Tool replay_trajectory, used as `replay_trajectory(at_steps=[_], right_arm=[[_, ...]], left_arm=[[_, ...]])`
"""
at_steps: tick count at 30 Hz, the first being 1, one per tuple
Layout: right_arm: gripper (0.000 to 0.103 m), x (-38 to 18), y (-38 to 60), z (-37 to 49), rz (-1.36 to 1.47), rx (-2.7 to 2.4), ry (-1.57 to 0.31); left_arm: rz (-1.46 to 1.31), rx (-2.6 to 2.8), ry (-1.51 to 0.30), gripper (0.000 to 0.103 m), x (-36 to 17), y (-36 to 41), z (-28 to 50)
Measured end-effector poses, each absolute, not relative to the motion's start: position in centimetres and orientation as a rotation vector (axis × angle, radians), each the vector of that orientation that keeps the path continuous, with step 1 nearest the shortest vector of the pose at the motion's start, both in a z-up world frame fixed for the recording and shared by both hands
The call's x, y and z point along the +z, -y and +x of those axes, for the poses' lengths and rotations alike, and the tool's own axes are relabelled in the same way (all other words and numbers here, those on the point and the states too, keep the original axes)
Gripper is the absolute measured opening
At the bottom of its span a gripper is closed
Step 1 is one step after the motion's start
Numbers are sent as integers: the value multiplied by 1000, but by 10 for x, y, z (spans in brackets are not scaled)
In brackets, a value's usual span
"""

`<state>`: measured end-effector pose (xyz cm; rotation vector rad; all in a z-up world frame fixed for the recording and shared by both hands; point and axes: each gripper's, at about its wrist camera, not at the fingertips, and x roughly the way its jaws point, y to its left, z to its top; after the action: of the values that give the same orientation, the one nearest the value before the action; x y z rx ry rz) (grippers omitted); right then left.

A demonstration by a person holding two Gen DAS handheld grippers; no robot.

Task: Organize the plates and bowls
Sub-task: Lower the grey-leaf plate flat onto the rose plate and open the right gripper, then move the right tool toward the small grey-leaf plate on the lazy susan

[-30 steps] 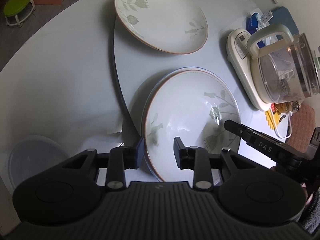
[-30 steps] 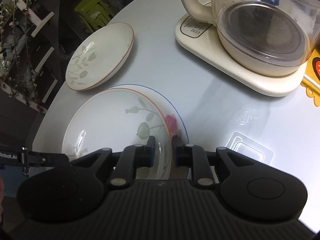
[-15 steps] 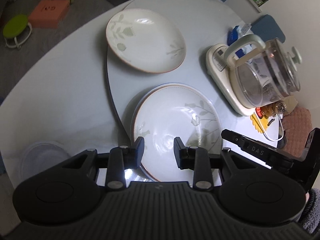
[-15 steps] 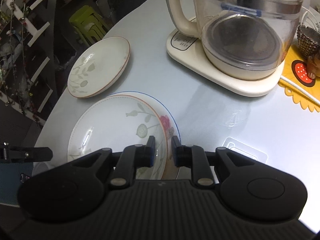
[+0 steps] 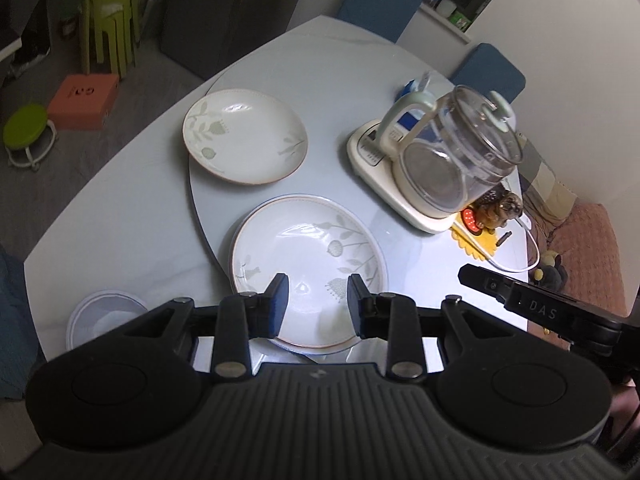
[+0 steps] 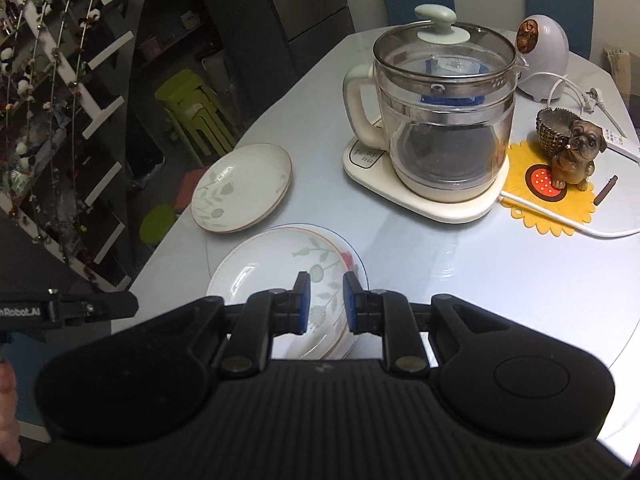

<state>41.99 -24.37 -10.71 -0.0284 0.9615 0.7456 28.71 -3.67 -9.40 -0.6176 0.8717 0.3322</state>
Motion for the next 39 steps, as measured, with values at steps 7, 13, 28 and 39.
replay_trajectory(at_steps=[7,13,28,39], right_arm=[[21,-80,259,377,8,732,-903],[21,-72,253,335,64,680,-873],[21,-48,211,245,129,561,-760],[23,-49,172,195,133,529,-738]], left_arm=[[-520,300,-824,36,-63,57,258],[-483,250,-811,36,-52,50,228],[-372,152,-741,36,-29,-7,149],[-347,83,-772,45,-37,-49,116]])
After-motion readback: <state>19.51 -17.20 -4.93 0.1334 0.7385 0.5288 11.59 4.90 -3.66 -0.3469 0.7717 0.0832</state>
